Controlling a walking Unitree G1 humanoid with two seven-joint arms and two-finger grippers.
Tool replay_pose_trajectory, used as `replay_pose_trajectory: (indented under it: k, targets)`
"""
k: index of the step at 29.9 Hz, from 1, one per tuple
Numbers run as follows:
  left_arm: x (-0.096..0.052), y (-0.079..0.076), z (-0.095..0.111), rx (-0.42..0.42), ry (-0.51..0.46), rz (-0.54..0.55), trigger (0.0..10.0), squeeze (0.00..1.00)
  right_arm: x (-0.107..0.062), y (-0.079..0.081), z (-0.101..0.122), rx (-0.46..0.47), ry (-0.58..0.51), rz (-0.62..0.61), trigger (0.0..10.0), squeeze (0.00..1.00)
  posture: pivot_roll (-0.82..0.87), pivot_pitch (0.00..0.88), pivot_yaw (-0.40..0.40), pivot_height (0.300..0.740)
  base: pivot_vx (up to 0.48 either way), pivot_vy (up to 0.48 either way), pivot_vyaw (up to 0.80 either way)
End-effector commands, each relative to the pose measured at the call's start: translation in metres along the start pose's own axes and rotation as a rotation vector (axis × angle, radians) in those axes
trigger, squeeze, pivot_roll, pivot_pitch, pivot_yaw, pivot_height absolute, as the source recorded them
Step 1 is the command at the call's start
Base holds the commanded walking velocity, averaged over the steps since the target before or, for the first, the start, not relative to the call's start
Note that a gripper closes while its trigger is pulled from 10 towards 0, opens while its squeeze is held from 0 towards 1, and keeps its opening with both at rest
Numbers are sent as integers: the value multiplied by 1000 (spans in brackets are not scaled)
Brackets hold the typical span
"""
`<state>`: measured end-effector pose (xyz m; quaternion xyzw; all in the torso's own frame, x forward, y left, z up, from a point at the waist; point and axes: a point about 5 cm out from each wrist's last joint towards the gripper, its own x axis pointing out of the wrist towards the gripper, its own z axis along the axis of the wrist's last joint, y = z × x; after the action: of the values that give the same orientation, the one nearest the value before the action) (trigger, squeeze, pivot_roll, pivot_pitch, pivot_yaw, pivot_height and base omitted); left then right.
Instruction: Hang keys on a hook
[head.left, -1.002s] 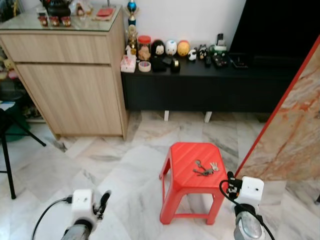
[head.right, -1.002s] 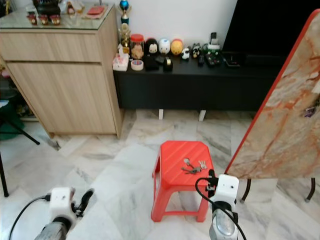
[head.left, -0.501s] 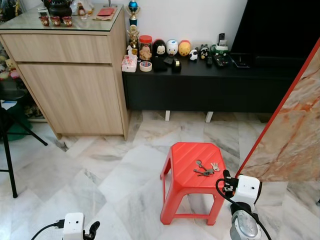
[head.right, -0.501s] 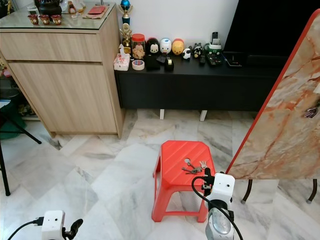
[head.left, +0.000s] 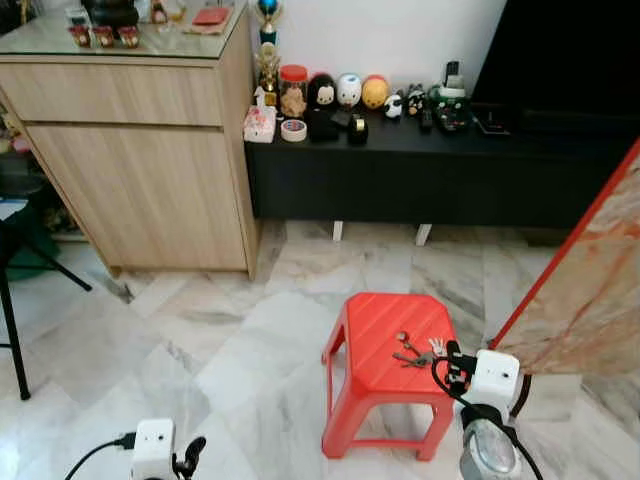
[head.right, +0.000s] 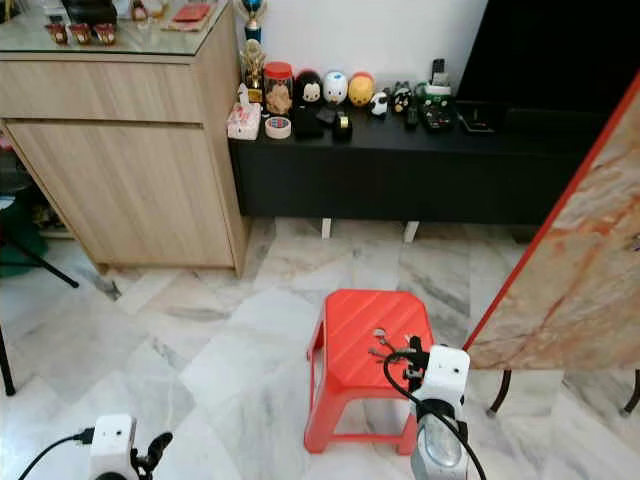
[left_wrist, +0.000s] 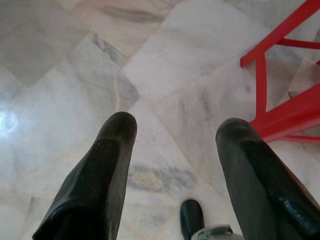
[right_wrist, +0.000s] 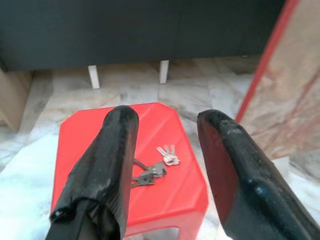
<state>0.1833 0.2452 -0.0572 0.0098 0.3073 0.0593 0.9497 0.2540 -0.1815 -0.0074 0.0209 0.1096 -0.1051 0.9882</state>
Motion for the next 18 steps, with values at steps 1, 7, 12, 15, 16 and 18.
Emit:
replay_pose_trajectory:
  k: [1, 7, 12, 15, 16, 18]
  targets:
    - [-1, -2, -5, -4, 21, -6, 10000, 0, 0, -5, 0, -1, 5, -17, 10000, 0, 44, 0, -62, 740, 289, 0, 0]
    - [-1, -4, -4, -6, 16, -10, 10000, 0, 0, -5, -1, -1, 10, -18, 10000, 0, 45, 0, -62, 740, 289, 0, 0]
    - [0, -5, -4, -6, 15, -14, 10000, 0, 0, -4, -1, -2, 12, -18, 10000, 0, 46, 0, -63, 740, 289, 0, 0]
    - [0, -6, -3, -5, 15, -15, 10000, 0, 0, -4, -1, 0, 13, -20, 10000, 0, 46, 0, -64, 740, 289, 0, 0]
    - [1, -6, -3, -6, 14, -15, 10000, 0, 0, -4, -1, 0, 13, -20, 10000, 0, 46, 0, -64, 740, 277, 0, 0]
    - [1, -7, -3, -7, 13, -14, 10000, 0, 0, -4, -1, 0, 14, -20, 10000, 0, 46, 0, -64, 740, 266, 0, 0]
